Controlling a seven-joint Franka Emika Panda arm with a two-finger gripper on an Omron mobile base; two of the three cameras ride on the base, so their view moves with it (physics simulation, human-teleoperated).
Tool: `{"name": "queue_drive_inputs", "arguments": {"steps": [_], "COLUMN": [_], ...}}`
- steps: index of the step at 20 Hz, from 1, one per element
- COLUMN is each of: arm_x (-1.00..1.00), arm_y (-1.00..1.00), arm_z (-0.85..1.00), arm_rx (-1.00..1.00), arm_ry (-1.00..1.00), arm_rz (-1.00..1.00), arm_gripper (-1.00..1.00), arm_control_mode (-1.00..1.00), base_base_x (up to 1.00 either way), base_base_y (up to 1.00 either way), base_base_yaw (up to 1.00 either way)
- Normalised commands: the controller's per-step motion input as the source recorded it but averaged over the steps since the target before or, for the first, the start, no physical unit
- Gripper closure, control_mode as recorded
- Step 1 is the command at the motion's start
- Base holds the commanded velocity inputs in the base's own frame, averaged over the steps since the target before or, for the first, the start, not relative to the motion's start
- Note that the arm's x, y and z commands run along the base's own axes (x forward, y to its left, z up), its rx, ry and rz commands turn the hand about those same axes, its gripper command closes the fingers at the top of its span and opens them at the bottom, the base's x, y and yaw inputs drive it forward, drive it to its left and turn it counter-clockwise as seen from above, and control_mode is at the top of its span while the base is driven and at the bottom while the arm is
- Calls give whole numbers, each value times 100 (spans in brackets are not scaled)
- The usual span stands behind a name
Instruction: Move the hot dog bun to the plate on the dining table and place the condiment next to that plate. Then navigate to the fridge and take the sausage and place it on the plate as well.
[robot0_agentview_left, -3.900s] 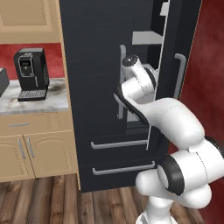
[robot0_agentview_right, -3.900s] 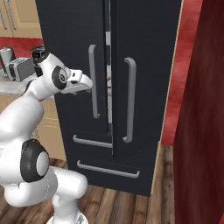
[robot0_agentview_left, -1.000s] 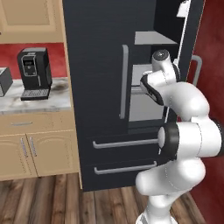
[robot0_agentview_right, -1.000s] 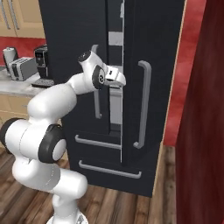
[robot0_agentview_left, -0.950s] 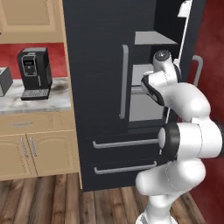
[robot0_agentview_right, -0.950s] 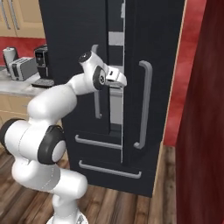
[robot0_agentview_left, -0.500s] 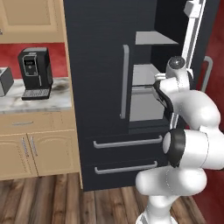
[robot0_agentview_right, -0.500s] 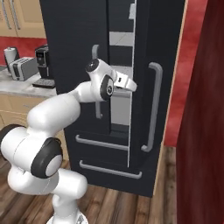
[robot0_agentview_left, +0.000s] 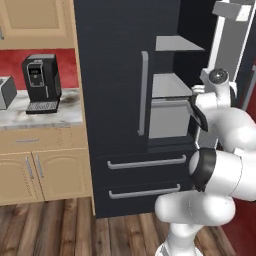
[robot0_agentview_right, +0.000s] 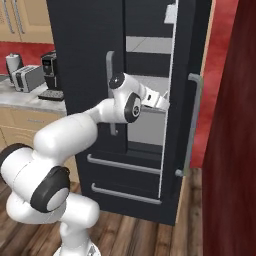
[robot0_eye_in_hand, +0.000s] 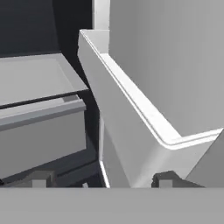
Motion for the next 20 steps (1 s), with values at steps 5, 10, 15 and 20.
{"name": "queue_drive_inputs", "arguments": {"steps": [5,10,15,20], "arm_x": [2,-7,-37,-38], "arm_y": [-100,-67,23,76], "arm_z": [-10,-3,1,1], "arm_rx": [0,1,0,0], "arm_ry": [0,-7,-13,-2], "arm_rz": [-8,-4,0,1], "arm_gripper": [-100,-100,-100,-100], "arm_control_mode": [-100,-100,-100,-100], "base_base_x": [0,0,0,0], "base_base_y": [0,0,0,0], "base_base_yaw": [0,0,0,0]}}
